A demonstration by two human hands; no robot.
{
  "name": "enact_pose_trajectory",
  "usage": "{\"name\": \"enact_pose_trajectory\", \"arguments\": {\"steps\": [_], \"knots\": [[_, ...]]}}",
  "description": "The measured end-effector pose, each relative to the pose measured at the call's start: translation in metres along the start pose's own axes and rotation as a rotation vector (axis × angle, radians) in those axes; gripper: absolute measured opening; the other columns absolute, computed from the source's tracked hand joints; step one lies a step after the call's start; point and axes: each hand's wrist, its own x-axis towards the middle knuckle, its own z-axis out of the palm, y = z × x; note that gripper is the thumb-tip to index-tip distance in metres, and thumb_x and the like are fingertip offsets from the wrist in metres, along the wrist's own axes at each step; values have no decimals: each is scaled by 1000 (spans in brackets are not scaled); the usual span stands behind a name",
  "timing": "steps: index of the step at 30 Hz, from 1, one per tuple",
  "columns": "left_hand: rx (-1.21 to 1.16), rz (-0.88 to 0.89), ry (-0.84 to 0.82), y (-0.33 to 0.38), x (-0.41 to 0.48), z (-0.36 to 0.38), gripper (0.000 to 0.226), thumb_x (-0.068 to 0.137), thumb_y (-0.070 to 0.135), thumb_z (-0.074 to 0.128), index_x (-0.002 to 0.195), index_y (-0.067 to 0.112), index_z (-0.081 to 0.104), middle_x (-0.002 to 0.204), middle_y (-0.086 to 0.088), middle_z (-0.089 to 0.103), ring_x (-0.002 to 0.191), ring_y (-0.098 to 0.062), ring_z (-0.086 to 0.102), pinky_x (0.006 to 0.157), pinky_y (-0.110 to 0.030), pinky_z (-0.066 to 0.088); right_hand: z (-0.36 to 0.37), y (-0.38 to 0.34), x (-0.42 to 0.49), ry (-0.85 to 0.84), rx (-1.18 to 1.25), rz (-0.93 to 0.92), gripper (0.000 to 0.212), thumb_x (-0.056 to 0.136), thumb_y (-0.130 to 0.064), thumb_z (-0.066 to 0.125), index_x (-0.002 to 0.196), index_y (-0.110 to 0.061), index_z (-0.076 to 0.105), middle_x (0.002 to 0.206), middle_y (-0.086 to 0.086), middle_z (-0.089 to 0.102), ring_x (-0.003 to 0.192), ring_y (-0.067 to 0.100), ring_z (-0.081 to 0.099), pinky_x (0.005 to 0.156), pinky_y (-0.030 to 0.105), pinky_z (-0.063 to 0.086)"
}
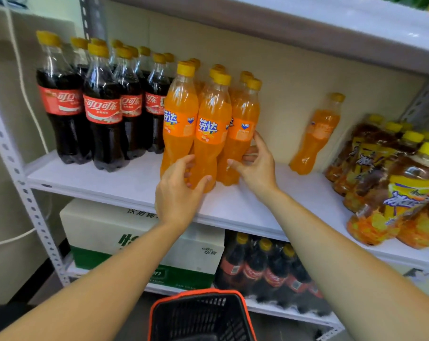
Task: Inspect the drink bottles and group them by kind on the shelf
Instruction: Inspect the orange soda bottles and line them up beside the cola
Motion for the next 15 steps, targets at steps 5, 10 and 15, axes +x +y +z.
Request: {"name": "enact_pose_trajectory", "arguments": {"steps": [5, 10, 15], "knots": [[5, 22, -7, 1, -3, 1, 55, 84, 34, 82, 132, 20, 59, 116, 3, 66, 95, -13, 62, 72, -33, 59, 11, 7, 10, 32, -58, 75, 53, 75, -7, 89, 120, -14, 62, 87, -12, 63, 75, -7, 62, 66, 7, 50], [1, 61, -26, 4, -6, -4, 49, 86, 17, 79, 131, 12, 60, 118, -4, 66, 95, -19, 63, 77, -39, 59, 8, 14, 15, -24, -103, 117, 30, 78, -15, 88, 99, -14, 67, 83, -5, 66, 70, 6, 63, 64, 13, 53], [26, 168, -81, 17, -27, 2, 40, 83, 12, 80, 119, 10, 63, 115, -6, 56, 100, -19, 58, 76, -37, 54, -28, 25, 21, -219, -78, 193, 47, 81, -1, 83, 125, 0, 65, 105, 14, 69, 92, 20, 66, 80, 15, 55]]}}
